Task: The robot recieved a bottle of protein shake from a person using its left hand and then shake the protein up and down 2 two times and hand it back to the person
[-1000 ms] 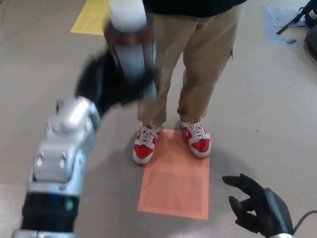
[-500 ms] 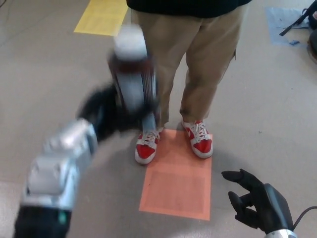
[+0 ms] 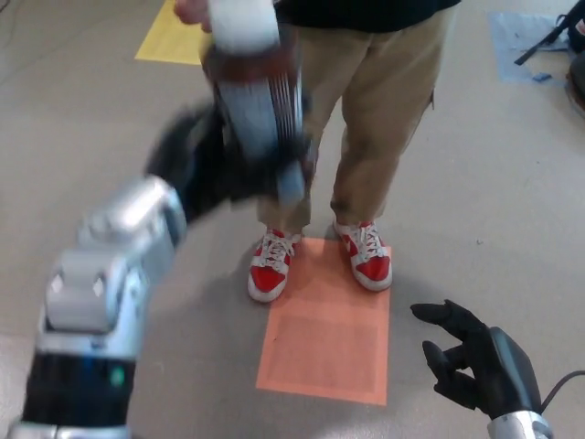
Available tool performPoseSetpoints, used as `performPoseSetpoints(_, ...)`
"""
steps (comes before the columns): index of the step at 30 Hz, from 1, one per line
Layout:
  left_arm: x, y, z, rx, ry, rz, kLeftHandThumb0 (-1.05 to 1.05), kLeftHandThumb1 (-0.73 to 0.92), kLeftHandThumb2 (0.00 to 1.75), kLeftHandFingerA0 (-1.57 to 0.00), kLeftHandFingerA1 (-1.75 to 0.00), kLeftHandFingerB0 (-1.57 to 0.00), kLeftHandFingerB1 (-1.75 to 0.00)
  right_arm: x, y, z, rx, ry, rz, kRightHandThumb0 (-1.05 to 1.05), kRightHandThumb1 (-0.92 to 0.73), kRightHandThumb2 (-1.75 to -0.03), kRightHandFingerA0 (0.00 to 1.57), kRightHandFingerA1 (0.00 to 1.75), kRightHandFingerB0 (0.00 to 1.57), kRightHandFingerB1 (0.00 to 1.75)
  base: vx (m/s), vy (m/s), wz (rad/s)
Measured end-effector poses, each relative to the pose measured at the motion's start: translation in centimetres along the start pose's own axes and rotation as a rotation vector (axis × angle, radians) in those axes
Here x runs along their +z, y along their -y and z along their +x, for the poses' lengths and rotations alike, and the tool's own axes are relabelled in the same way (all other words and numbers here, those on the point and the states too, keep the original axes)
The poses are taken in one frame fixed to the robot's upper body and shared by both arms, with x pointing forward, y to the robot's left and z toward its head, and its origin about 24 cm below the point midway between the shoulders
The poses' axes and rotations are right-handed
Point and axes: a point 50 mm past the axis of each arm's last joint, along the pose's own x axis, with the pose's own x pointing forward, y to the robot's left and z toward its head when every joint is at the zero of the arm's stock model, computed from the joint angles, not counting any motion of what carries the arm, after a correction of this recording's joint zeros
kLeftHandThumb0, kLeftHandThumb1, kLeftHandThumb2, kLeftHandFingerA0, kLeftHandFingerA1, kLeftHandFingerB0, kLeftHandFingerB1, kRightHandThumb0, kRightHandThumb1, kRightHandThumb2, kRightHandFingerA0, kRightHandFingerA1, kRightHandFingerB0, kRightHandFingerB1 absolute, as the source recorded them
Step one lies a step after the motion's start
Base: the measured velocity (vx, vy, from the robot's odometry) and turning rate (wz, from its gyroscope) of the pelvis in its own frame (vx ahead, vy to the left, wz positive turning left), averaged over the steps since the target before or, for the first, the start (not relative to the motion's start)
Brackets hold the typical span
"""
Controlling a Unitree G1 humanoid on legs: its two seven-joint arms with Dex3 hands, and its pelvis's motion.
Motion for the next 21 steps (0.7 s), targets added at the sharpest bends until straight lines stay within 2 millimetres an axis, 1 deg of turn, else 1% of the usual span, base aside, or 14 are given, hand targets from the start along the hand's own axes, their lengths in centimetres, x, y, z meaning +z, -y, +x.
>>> performPoseSetpoints(2, -2.0, 0.5, -0.2, -0.030, -0.080, 0.029, -0.21, 0.79, 0.68, -0.76, -1.45, -0.70, -0.96, -0.1, -0.1, -0.1, 0.003, -0.006, 0.002, -0.30, -0.85, -0.65, 0.88, 0.58, 0.56, 0.43, 0.00, 0.000, 0.00)
performPoseSetpoints(3, -3.6, 0.7, -0.5, -0.039, -0.136, 0.032, -0.25, 0.77, 0.70, -0.75, -1.50, -0.67, -1.03, -0.2, -0.1, -0.2, 0.005, -0.008, 0.002, -0.30, -0.84, -0.65, 0.90, 0.57, 0.56, 0.42, 0.00, 0.000, 0.00)
performPoseSetpoints(4, -6.7, 1.0, -1.2, -0.056, -0.248, 0.034, -0.25, 0.77, 0.70, -0.75, -1.50, -0.67, -1.03, -0.3, -0.2, -0.4, 0.010, -0.013, 0.002, -0.30, -0.84, -0.65, 0.90, 0.57, 0.56, 0.42, 0.00, 0.000, 0.00)
performPoseSetpoints(5, -8.3, 1.1, -1.8, -0.060, -0.305, 0.036, -0.27, 0.78, 0.70, -0.76, -1.51, -0.63, -1.03, -0.5, -0.3, -0.6, 0.015, -0.018, 0.001, -0.28, -0.84, -0.65, 0.90, 0.57, 0.57, 0.43, 0.00, 0.000, 0.00)
performPoseSetpoints(7, -10.4, 1.1, -2.7, -0.066, -0.393, 0.039, -0.25, 0.79, 0.68, -0.73, -1.51, -0.65, -1.06, -1.0, -0.5, -1.2, 0.026, -0.034, 0.000, -0.28, -0.83, -0.65, 0.91, 0.57, 0.58, 0.43, 0.00, 0.000, 0.03)
performPoseSetpoints(9, -10.5, 0.9, -2.9, -0.064, -0.404, 0.046, -0.24, 0.80, 0.71, -0.70, -1.51, -0.65, -1.03, -1.2, -0.7, -1.6, 0.039, -0.042, -0.003, -0.31, -0.83, -0.65, 0.91, 0.54, 0.58, 0.43, 0.00, 0.000, 0.00)
performPoseSetpoints(10, -10.2, 0.9, -2.8, -0.063, -0.396, 0.050, -0.24, 0.80, 0.71, -0.70, -1.51, -0.65, -1.03, -1.4, -0.9, -1.9, 0.046, -0.045, -0.004, -0.31, -0.83, -0.65, 0.91, 0.54, 0.58, 0.43, 0.00, 0.000, 0.00)
performPoseSetpoints(11, -9.7, 0.9, -2.6, -0.066, -0.380, 0.055, -0.25, 0.81, 0.68, -0.75, -1.49, -0.67, -1.01, -1.6, -1.1, -2.3, 0.054, -0.052, -0.004, -0.30, -0.83, -0.64, 0.91, 0.55, 0.59, 0.43, 0.00, 0.000, 0.00)
performPoseSetpoints(13, -8.7, 1.0, -2.0, -0.071, -0.351, 0.066, -0.26, 0.81, 0.67, -0.73, -1.47, -0.65, -1.01, -2.0, -1.2, -2.7, 0.061, -0.064, -0.004, -0.29, -0.82, -0.64, 0.91, 0.55, 0.59, 0.43, 0.00, 0.000, 0.00)
performPoseSetpoints(15, -7.2, 1.1, -1.1, -0.081, -0.309, 0.088, -0.26, 0.83, 0.66, -0.73, -1.48, -0.63, -1.04, -2.2, -1.4, -3.1, 0.066, -0.073, -0.004, -0.31, -0.84, -0.64, 0.90, 0.56, 0.58, 0.42, 0.00, 0.000, 0.00)
performPoseSetpoints(17, -6.0, 1.2, -0.5, -0.088, -0.282, 0.103, -0.26, 0.85, 0.65, -0.75, -1.48, -0.63, -1.04, -2.4, -1.5, -3.4, 0.073, -0.079, -0.005, -0.30, -0.83, -0.64, 0.90, 0.56, 0.58, 0.42, 0.00, 0.000, 0.00)
performPoseSetpoints(18, -5.7, 1.3, -0.2, -0.090, -0.276, 0.109, -0.26, 0.85, 0.66, -0.73, -1.49, -0.63, -1.05, -2.5, -1.6, -3.5, 0.075, -0.082, -0.006, -0.30, -0.83, -0.64, 0.90, 0.56, 0.57, 0.42, 0.00, 0.000, 0.00)
performPoseSetpoints(20, -4.8, 1.3, 0.2, -0.092, -0.259, 0.123, -0.22, 0.84, 0.69, -0.75, -1.49, -0.64, -1.07, -2.6, -1.7, -3.8, 0.081, -0.088, -0.006, -0.30, -0.83, -0.64, 0.91, 0.57, 0.58, 0.43, 0.00, 0.000, 0.00)
performPoseSetpoints(21, -4.6, 1.2, 0.4, -0.089, -0.259, 0.125, -0.24, 0.82, 0.69, -0.71, -1.52, -0.59, -1.09, -2.7, -1.7, -3.9, 0.082, -0.090, -0.006, -0.31, -0.84, -0.64, 0.91, 0.56, 0.58, 0.43, 0.00, 0.000, 0.00)
